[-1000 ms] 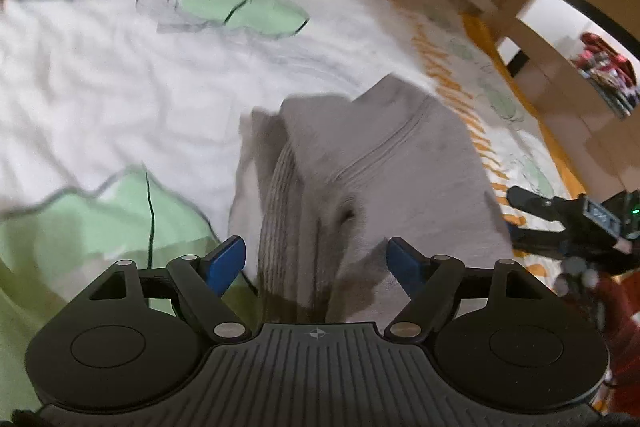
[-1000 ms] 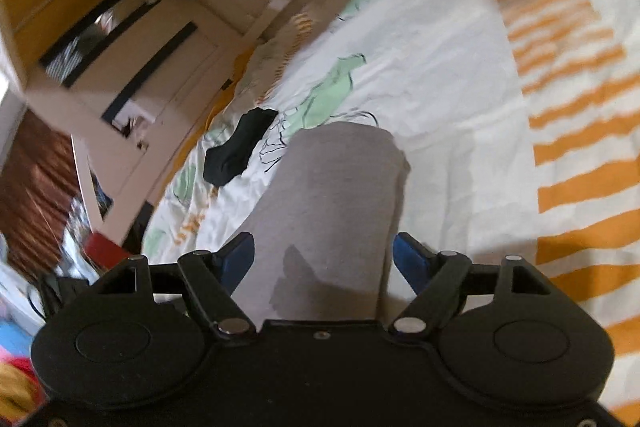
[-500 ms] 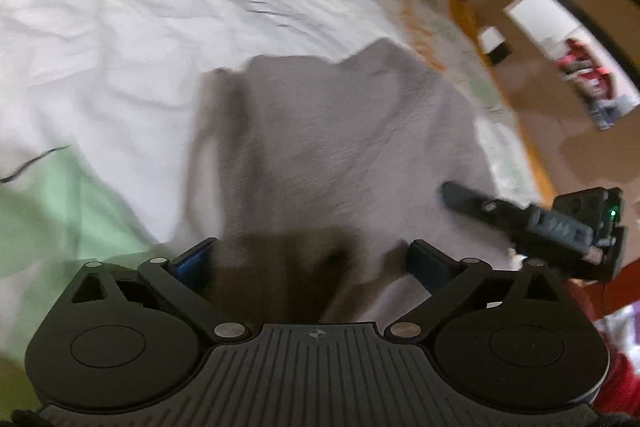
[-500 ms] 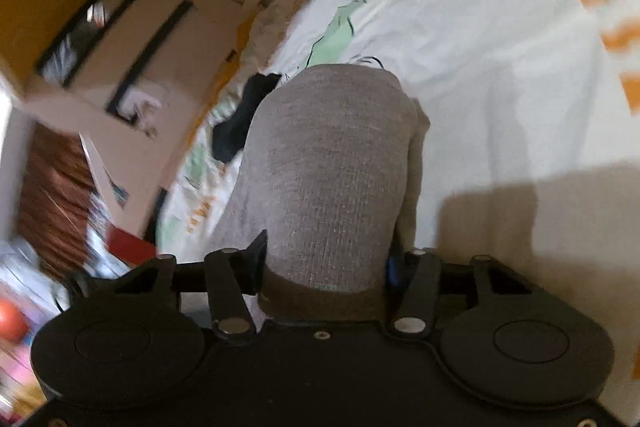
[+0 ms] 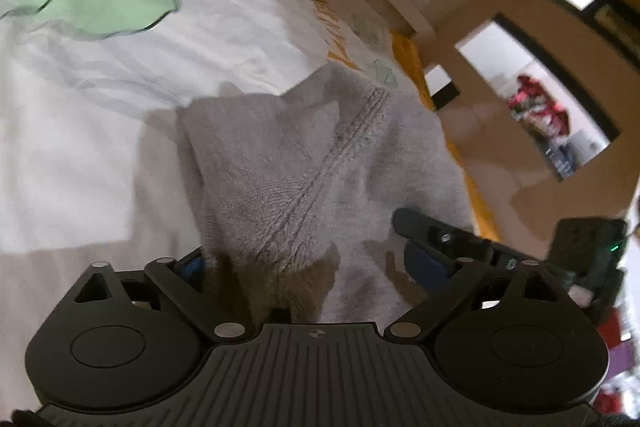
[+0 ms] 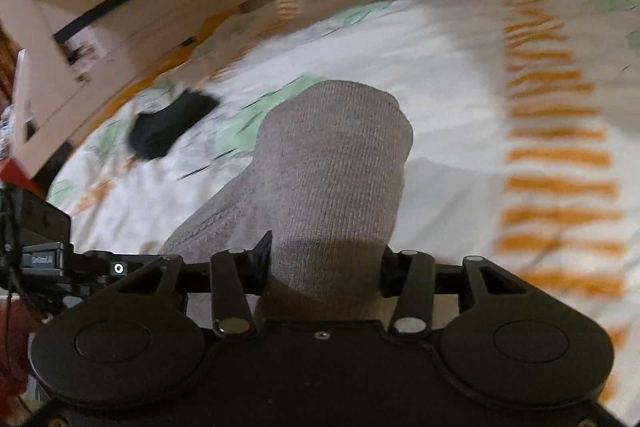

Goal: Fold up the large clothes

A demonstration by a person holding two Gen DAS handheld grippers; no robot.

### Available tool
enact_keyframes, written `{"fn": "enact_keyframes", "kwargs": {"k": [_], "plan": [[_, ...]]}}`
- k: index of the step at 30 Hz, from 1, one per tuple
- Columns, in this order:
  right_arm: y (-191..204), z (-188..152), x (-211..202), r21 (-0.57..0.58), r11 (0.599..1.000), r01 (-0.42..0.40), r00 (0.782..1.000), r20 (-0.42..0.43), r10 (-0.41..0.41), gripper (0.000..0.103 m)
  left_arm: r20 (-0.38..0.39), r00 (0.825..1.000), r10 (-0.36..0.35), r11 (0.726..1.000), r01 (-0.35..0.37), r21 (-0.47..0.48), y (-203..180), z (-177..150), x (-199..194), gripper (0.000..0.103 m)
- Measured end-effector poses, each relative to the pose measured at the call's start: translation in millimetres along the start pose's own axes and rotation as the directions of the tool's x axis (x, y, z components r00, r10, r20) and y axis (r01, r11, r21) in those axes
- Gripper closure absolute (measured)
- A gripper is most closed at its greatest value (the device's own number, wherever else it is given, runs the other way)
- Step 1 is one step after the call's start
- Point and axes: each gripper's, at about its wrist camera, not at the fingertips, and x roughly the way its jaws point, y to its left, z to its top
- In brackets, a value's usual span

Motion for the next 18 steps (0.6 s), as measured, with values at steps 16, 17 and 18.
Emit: {"fn": "enact_keyframes", "kwargs": {"k": [16, 17, 18], "plan": [[-26.9, 5.3, -17.2, 0.03, 0.982, 0.186, 0.978, 0.089, -0.188, 0.018, 0.17, 0.947, 0.274, 0.941, -0.301, 0.158, -29.1, -4.9, -32.7, 0.009], [-21.7, 7.1, -27.6, 0.019, 0.981, 0.193, 0.975, 0.113, -0.194, 0.012, 0.195, 0.937, 0.289, 0.933, -0.322, 0.163, -36.0, -6.1, -39.9, 0.009], [-15.6, 6.7, -36.6, 0.004, 0.978, 0.208, 0.97, 0.132, -0.206, 0.008, 0.225, 0.923, 0.311, 0.919, -0.352, 0.175, -45.7, -10.5, -50.9, 0.009]]}}
